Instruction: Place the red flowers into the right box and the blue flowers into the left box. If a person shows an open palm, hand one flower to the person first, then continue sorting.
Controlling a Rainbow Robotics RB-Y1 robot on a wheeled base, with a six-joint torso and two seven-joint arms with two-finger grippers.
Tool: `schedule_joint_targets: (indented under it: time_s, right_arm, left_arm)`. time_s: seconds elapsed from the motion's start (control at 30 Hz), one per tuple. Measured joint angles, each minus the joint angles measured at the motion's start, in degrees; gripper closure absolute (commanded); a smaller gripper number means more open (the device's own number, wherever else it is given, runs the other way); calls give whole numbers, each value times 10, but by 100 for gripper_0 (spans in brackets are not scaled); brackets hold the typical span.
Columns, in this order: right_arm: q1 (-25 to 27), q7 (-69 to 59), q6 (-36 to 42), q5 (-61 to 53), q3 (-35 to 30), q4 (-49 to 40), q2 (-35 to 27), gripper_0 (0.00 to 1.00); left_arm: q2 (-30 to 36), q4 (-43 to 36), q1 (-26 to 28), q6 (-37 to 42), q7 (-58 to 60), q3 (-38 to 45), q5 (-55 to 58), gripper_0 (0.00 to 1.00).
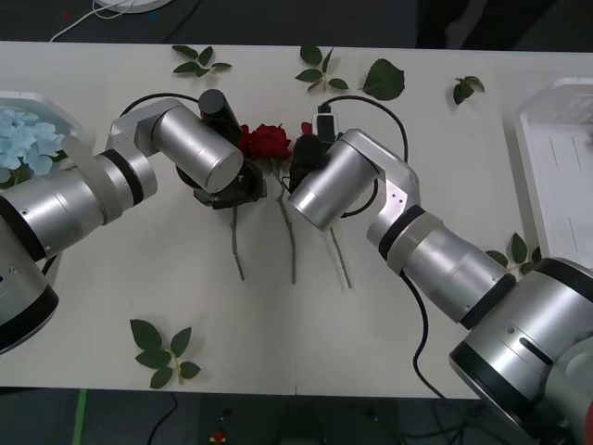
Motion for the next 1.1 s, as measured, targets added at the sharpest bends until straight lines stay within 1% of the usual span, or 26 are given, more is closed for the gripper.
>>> schedule_joint_targets:
  time_s: [0.07, 0.1, 0.13, 0.17, 0.2, 0.23, 0.37, 0.47, 0.53, 0.7, 0.87, 1.0, 1.07, 1.1]
  right_arm:
    - [14, 4, 37, -23, 0, -70, -25, 100]
    - [22, 9, 54, -37, 0, -106, -40, 100]
    - [29, 15, 69, -48, 0, -137, -57, 100]
    - [36, 24, 85, -57, 0, -171, -74, 100]
    - [42, 35, 100, -63, 0, -200, -93, 100]
    - [48, 49, 114, -68, -1, -227, -112, 100]
    - [71, 100, 164, -91, -27, -306, -176, 100]
    - [95, 155, 197, -107, -85, -352, -214, 100]
    - [109, 198, 208, -112, -129, -367, -230, 100]
    - [131, 262, 213, -112, -224, -370, -261, 100]
    - [151, 330, 214, -105, -299, -370, -286, 100]
    - [160, 381, 213, -102, -350, -369, -295, 100]
    - [163, 383, 195, -110, -372, -368, -295, 100]
    - [166, 383, 172, -123, -382, -368, -295, 100]
  left_arm:
    - [0, 0, -2, -1, 0, -7, 0, 2]
    - [0, 0, -3, -1, 0, -10, 0, 7]
    - [0, 0, -4, -1, 0, -13, 0, 28]
    - [0, 1, -5, -1, 0, -15, 0, 57]
    - [0, 2, -5, -1, 0, -16, -1, 83]
    - [0, 2, -5, -1, 0, -16, -1, 100]
    - [0, 4, -5, -1, 0, -17, -1, 100]
    - [0, 4, -5, -1, 0, -18, -1, 100]
    - [0, 5, -5, -1, 0, -18, -1, 100]
    - [-1, 6, -5, -1, 0, -18, -1, 100]
    - [-1, 6, -5, -1, 0, -18, -1, 100]
    - [-1, 6, -5, -1, 0, -18, -1, 100]
    - [-1, 6, -5, -1, 0, -18, -2, 100]
    - [-1, 6, -5, -1, 0, -18, -2, 100]
